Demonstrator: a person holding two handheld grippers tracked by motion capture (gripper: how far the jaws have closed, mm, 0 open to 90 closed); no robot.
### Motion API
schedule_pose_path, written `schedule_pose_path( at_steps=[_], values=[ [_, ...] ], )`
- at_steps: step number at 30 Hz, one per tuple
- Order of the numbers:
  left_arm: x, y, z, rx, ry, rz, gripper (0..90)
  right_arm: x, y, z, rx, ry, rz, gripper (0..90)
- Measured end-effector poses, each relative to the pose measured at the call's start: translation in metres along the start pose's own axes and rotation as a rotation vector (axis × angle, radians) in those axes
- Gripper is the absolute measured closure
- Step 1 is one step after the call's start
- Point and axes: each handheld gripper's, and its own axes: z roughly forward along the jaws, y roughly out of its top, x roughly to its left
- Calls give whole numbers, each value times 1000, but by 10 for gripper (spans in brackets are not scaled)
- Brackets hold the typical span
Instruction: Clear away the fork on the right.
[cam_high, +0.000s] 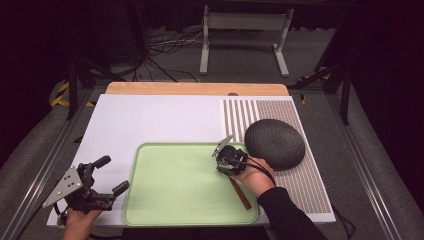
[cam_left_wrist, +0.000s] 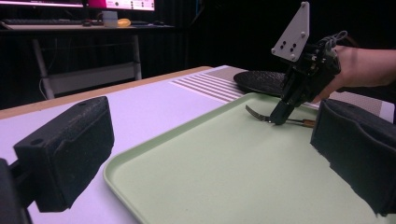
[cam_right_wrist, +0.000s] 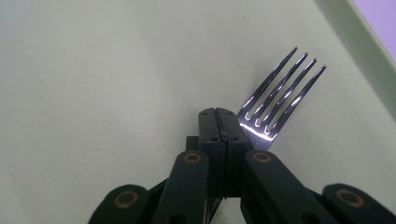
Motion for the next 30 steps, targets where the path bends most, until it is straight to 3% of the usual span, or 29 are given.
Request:
schedule_pose_path(
  at_steps=[30],
  values=[
    [-1,0,0,5,2,5,1,-25,-20,-9,4,-50,84,900]
  ],
)
